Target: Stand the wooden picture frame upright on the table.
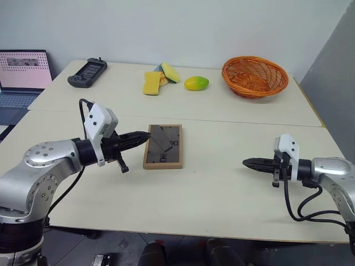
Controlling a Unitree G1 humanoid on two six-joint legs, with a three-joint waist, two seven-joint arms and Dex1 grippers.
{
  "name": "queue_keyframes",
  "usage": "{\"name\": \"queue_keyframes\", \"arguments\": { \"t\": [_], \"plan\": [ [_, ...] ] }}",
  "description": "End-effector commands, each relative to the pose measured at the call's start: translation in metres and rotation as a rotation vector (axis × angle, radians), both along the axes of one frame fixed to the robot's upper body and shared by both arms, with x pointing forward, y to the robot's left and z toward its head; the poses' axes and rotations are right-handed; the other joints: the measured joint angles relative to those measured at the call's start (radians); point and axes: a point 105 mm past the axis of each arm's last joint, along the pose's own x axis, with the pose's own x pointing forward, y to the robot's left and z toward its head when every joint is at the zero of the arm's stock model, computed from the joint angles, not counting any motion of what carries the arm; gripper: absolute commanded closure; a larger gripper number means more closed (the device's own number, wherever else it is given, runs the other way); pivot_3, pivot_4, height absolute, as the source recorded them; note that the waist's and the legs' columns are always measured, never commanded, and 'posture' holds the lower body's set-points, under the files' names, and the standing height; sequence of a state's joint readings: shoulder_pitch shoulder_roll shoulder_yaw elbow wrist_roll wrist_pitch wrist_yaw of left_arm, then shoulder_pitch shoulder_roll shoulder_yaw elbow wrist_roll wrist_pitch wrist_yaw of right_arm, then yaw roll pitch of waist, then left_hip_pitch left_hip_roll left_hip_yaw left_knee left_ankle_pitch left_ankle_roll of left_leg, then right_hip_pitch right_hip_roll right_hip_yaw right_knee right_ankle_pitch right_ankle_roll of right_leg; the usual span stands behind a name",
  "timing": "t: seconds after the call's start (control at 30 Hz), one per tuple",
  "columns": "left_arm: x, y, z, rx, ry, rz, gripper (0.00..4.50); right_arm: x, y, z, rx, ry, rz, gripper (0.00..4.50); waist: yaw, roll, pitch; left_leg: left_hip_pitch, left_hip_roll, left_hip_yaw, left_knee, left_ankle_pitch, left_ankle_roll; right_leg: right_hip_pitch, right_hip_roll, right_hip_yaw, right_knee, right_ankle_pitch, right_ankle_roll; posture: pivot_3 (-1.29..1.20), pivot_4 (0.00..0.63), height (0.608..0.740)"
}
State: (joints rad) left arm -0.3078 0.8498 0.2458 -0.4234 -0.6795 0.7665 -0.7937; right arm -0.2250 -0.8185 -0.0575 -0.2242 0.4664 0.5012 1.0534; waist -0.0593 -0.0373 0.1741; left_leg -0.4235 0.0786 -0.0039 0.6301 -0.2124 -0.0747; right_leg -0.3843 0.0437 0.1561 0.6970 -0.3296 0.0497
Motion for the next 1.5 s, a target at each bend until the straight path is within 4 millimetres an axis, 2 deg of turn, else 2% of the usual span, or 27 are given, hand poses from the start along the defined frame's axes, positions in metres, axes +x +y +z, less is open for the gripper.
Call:
{"name": "queue_keyframes", "arguments": {
  "t": [0.03, 0.47, 0.9, 1.17, 1.3, 1.5],
  "plan": [
    [0.004, 0.001, 0.01, -0.002, -0.043, 0.036, 4.44, 0.003, 0.0, 0.018, 0.03, -0.059, -0.011, 4.48, 0.0, 0.0, 0.0, 0.0, 0.0, 0.0, 0.0, 0.0, 0.0, 0.0, 0.0, 0.0, 0.0, 0.0, 0.0, 0.0, 0.15, 0.74],
    [0.011, 0.01, 0.005, 0.03, -0.037, 0.109, 4.44, 0.017, 0.001, 0.023, 0.033, -0.125, -0.062, 4.48, 0.002, 0.0, 0.0, -0.001, 0.0, -0.001, 0.0, 0.0, 0.0, 0.0, 0.0, -0.001, 0.0, 0.0, 0.0, 0.0, 0.15, 0.74],
    [0.024, 0.03, -0.003, 0.024, -0.035, 0.232, 4.44, 0.024, 0.017, 0.016, 0.056, -0.145, -0.067, 4.48, 0.002, 0.0, 0.0, -0.001, 0.0, -0.002, 0.0, 0.0, 0.0, 0.0, 0.0, -0.002, 0.001, 0.0, 0.0, 0.0, 0.15, 0.74],
    [0.029, 0.037, -0.004, 0.024, -0.045, 0.258, 4.44, 0.031, 0.018, 0.014, 0.056, -0.167, -0.093, 4.48, 0.002, 0.0, 0.0, -0.001, 0.0, -0.003, 0.001, 0.0, 0.0, 0.0, 0.0, -0.003, 0.001, 0.0, 0.0, 0.0, 0.15, 0.74],
    [0.052, 0.051, -0.027, -0.004, -0.004, 0.364, 4.44, 0.036, 0.038, 0.0, 0.05, -0.173, -0.074, 4.48, 0.002, 0.001, 0.0, -0.001, 0.0, -0.003, 0.001, 0.0, 0.0, 0.0, 0.0, -0.003, 0.001, 0.0, 0.0, 0.0, 0.15, 0.74],
    [0.077, 0.045, -0.043, -0.025, -0.002, 0.374, 4.44, 0.047, 0.061, -0.003, 0.102, -0.185, -0.081, 4.48, 0.005, 0.001, 0.0, -0.003, 0.0, -0.004, 0.004, 0.0, 0.0, 0.0, 0.0, -0.004, 0.002, 0.001, -0.001, 0.0, 0.15, 0.74]
  ]
}}
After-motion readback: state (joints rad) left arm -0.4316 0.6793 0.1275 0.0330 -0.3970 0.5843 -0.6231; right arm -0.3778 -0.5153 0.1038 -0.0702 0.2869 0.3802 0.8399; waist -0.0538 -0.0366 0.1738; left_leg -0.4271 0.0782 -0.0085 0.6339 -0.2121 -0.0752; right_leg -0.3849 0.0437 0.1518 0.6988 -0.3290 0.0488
